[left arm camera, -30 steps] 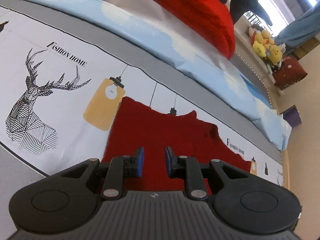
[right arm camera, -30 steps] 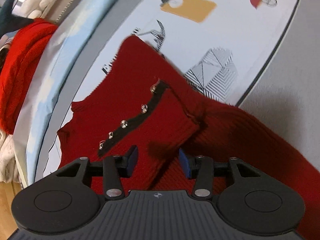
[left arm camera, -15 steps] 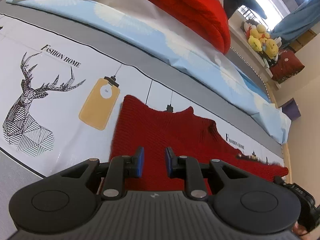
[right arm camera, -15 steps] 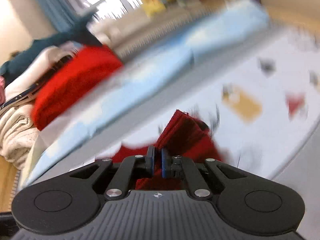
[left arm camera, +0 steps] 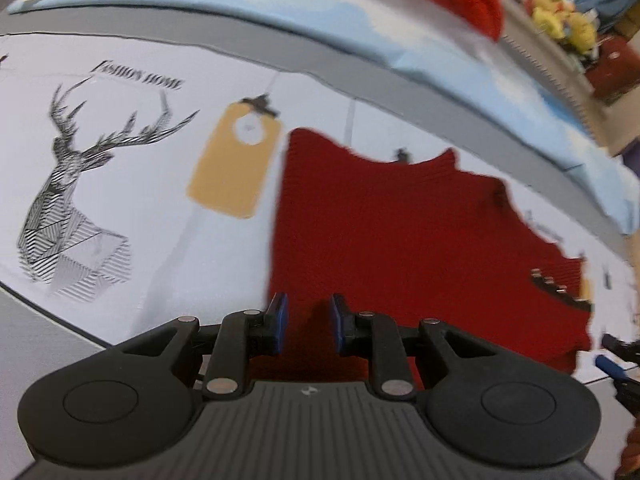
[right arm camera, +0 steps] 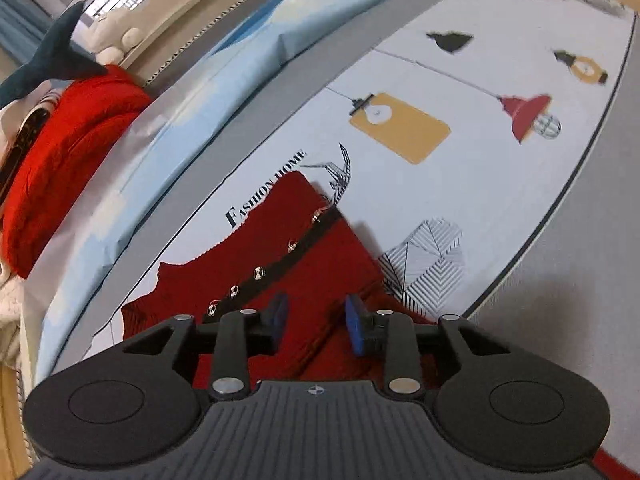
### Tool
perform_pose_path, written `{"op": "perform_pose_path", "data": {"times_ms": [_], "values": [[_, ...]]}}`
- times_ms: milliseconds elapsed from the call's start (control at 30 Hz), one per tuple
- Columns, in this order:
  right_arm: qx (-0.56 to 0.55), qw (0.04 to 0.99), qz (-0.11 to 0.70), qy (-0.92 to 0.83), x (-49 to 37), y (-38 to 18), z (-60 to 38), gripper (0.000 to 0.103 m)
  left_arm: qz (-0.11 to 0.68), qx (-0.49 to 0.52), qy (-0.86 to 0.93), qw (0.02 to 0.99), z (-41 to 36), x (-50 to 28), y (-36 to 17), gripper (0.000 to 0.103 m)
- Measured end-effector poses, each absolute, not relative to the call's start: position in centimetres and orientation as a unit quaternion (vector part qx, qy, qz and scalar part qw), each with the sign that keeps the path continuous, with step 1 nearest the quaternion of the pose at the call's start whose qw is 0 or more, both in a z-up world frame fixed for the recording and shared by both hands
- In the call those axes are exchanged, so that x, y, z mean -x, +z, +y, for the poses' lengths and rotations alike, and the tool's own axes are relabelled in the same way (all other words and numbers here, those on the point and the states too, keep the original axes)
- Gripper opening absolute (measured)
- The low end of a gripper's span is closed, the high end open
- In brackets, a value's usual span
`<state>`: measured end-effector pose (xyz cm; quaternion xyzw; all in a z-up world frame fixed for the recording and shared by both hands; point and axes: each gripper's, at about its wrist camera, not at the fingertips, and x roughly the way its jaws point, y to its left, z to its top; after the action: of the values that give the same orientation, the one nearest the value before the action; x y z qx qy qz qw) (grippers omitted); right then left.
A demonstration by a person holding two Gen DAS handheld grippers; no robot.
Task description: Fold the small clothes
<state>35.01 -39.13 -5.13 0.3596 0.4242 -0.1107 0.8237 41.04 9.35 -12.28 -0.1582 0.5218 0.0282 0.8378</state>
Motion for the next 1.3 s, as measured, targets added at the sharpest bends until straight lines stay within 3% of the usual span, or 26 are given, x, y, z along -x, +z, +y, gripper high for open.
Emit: {"op": "perform_pose_path", "data": {"times_ms": [100, 233, 267, 333, 600, 667, 767, 800, 967, 1133, 1233, 1300], "values": [[-0.372, 0.812, 0.437, -0.107, -34.6, -5.4, -39.3, 0.033, 0.53, 0.155, 0.024, 0.834, 9.6, -41.3, -13.1, 0.037], [-0.369, 0.812, 0.44, -0.101, -34.5, -5.5, -39.0, 0.033, 0.539, 0.125, 0.004, 0.833, 8.7, -41.8, -14.3, 0.039], [-0.369, 0.812, 0.44, -0.099, -34.4, -5.5, -39.0, 0.033, 0.537, 0.113, 0.004, 0.836, 8.6, -41.8, -14.5, 0.034], [-0.371, 0.811, 0.441, -0.097, -34.5, -5.6, -39.0, 0.033, 0.53, 0.09, 0.009, 0.843, 8.6, -41.7, -14.5, 0.007], [-0.374, 0.811, 0.439, -0.1, -34.5, -5.4, -39.4, 0.033, 0.534, 0.076, 0.052, 0.84, 9.5, -41.8, -12.2, 0.0], [-0.374, 0.812, 0.437, -0.102, -34.5, -5.3, -39.5, 0.033, 0.516, 0.02, 0.072, 0.853, 8.5, -41.6, -11.6, 0.001], [-0.375, 0.811, 0.436, -0.105, -34.5, -5.3, -39.8, 0.033, 0.483, 0.045, 0.008, 0.874, 7.3, -41.0, -10.0, 0.002], [-0.378, 0.811, 0.435, -0.105, -34.5, -5.3, -39.8, 0.033, 0.483, 0.052, -0.02, 0.874, 6.9, -41.0, -10.0, 0.006], [-0.383, 0.808, 0.435, -0.103, -34.5, -5.2, -39.8, 0.033, 0.552, 0.02, -0.034, 0.833, 6.6, -41.4, -14.8, 0.007], [-0.378, 0.812, 0.433, -0.098, -34.3, -4.5, -39.8, 0.036, 0.508, 0.047, -0.026, 0.86, 7.6, -41.1, -12.8, 0.01], [-0.371, 0.82, 0.426, -0.093, -33.7, -3.6, -40.0, 0.038, 0.531, 0.015, -0.011, 0.847, 7.6, -41.1, -14.6, 0.01], [-0.358, 0.828, 0.421, -0.091, -33.1, -2.8, -40.2, 0.039, 0.522, 0.01, 0.001, 0.853, 7.1, -40.7, -12.8, 0.011]]}}
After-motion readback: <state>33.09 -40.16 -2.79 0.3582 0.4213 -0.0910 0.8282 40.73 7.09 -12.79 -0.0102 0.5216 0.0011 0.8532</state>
